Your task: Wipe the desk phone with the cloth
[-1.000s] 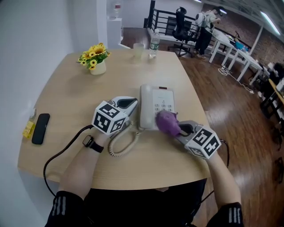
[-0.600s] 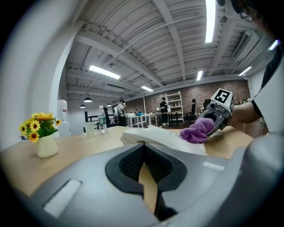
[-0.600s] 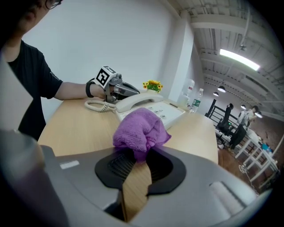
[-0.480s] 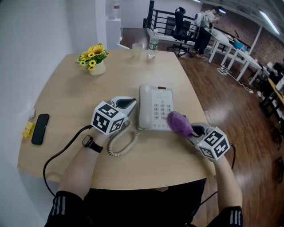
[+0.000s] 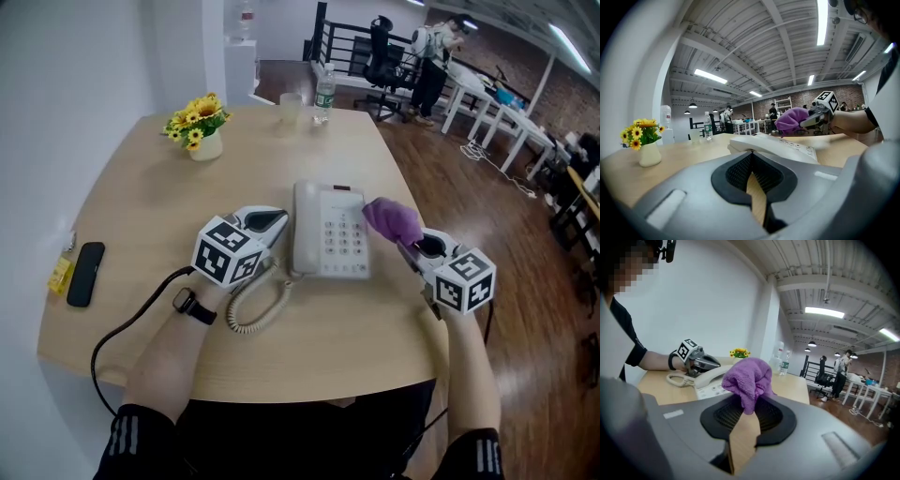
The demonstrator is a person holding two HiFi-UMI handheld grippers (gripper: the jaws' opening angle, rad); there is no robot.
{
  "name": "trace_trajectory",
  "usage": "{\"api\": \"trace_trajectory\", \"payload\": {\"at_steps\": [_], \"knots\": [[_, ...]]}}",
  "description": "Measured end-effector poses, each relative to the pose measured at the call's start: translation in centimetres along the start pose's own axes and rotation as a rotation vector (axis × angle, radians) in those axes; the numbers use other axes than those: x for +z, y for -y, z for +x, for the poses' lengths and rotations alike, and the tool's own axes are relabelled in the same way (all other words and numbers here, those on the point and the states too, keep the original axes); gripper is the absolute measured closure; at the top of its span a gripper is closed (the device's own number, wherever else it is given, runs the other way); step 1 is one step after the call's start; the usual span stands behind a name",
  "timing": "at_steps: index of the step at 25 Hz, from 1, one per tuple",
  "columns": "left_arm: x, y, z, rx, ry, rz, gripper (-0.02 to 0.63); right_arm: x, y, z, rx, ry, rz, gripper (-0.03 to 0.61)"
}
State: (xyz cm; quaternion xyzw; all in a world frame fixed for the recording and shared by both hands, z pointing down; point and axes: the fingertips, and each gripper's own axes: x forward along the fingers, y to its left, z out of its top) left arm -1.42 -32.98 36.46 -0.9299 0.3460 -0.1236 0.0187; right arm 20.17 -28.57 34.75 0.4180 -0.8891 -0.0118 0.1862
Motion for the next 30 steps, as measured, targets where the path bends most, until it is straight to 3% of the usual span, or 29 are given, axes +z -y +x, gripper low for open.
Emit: {"api": "trace_trajectory", "payload": {"at_steps": [4,8,18,30], "knots": [[0.1,-0.1,0.0,-0.003,0.002,-0.010,0.620,0.3,2.5,1.5,-0.015,0.090,0.067,0.494],[0.0,-0.1,0.0,-0.004,0.002,-0.015,0.620,-1.2,3.8,3.2,-0.016,0.109,0.129,0.494],[-0.3,-0.2,0.0,-0.007,0.003,-0.024,0.620,-2.3,3.5,2.8,0.035,0.183,0.236,0.494],[-0.3,-0.1,-0.1,-0.008,0.003,-0.024,0.620,-2.3,3.3,2.7,0.068,0.181,0.237,0.494]]}}
